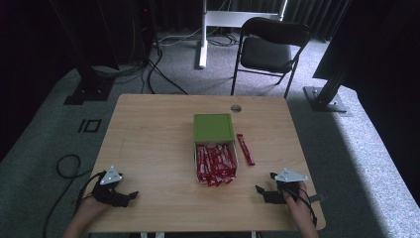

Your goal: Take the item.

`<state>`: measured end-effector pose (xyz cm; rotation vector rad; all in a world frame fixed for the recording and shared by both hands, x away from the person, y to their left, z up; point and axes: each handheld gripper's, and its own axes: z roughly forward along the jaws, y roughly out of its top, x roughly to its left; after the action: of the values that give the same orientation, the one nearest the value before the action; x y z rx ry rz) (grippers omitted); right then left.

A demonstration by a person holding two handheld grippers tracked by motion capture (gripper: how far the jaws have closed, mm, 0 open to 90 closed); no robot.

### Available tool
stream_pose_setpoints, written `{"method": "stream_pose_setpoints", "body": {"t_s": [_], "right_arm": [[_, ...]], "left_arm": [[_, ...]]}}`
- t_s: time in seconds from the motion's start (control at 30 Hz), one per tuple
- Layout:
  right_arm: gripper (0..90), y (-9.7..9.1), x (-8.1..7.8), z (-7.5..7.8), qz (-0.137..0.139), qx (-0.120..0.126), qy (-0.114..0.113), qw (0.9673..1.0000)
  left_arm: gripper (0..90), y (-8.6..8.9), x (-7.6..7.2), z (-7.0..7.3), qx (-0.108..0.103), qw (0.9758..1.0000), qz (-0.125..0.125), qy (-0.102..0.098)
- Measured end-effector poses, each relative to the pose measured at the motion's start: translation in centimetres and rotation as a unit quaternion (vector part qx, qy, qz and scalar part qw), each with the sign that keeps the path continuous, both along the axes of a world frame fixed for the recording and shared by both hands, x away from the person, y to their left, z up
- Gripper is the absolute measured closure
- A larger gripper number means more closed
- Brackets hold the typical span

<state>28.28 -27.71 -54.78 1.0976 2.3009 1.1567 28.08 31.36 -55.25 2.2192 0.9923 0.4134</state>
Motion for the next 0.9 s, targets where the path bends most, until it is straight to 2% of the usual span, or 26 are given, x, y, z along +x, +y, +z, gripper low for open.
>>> {"method": "stream_pose_setpoints", "body": {"t_s": [0.13, 0.2, 0.27, 0.33, 0.43, 0.5, 0.6, 0.73, 0.9], "right_arm": [[18.1, -0.1, -0.2, -0.3, 0.030, -0.003, 0.006, 0.9995], [18.1, -0.2, -0.4, -0.5, 0.043, -0.013, 0.016, 0.9989], [18.0, -0.1, -0.6, -0.8, 0.067, -0.027, 0.029, 0.9970], [15.5, -0.2, -0.8, -1.0, 0.088, -0.022, 0.033, 0.9953], [15.4, -0.2, -1.0, -1.0, 0.106, -0.022, 0.033, 0.9935], [14.7, -0.4, -1.2, -1.0, 0.123, -0.034, 0.027, 0.9915], [12.7, -0.7, -1.5, -1.1, 0.138, -0.050, 0.018, 0.9890], [12.6, -1.3, -1.9, -1.1, 0.157, -0.052, 0.017, 0.9861], [12.3, -1.3, -1.9, -1.1, 0.156, -0.052, 0.018, 0.9862]], "left_arm": [[1.6, 0.0, 0.0, 0.0, 0.000, 1.0000, 0.000, 0.000], [1.6, 0.0, 0.0, 0.0, 0.000, 1.0000, 0.000, 0.000], [1.6, 0.0, 0.0, 0.0, 0.000, 1.0000, 0.000, 0.000], [1.6, 0.0, 0.0, 0.0, 0.000, 1.0000, 0.000, 0.000], [1.6, 0.0, 0.0, 0.0, 0.000, 1.0000, 0.000, 0.000], [1.6, 0.0, 0.0, 0.0, 0.000, 1.0000, 0.000, 0.000], [1.6, 0.0, 0.0, 0.0, -0.001, 1.0000, 0.000, 0.000], [1.6, 0.0, 0.0, 0.0, -0.001, 1.0000, 0.000, 0.000], [1.6, 0.0, 0.0, 0.0, -0.001, 1.0000, 0.000, 0.000]]}}
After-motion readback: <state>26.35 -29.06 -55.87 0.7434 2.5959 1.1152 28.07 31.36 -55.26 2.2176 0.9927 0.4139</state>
